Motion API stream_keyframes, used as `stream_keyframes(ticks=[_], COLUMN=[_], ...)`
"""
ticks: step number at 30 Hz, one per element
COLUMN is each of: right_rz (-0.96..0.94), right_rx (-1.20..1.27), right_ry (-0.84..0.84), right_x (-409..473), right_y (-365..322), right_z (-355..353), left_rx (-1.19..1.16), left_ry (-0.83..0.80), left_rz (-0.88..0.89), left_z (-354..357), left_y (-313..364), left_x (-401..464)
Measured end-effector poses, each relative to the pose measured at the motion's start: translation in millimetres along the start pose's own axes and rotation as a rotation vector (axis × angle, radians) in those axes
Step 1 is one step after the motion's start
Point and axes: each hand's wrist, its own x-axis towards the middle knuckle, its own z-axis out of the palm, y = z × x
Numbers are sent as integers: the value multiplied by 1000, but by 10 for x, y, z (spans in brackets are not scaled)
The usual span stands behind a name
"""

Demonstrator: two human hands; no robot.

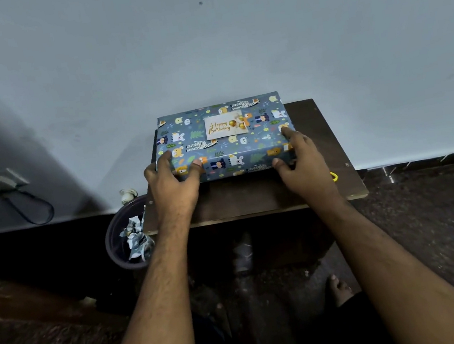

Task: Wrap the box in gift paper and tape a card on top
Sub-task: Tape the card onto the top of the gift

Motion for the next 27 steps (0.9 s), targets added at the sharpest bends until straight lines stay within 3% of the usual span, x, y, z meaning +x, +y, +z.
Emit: stream_keyframes(ticks=[11,17,20,22,27], right_rz=[65,46,133,164,350], right_rx=[-62,-86,-79,-214,-315], right_ry=[-57,-83,32,82,14], right_x=[-2,-43,-69,-113,-418], right_y=[158,247,343,409,460], right_z=[-377,-480,-536,-607,-788], left_rx=[41,186,262,273,294], left_ry=[-100,-10,60,29,-65], left_rz=[93,117,230,244,430], left_z=[303,383,423,463,609], left_y=[119,148,224,295,357], left_x=[-24,-68,-216,-379,-923])
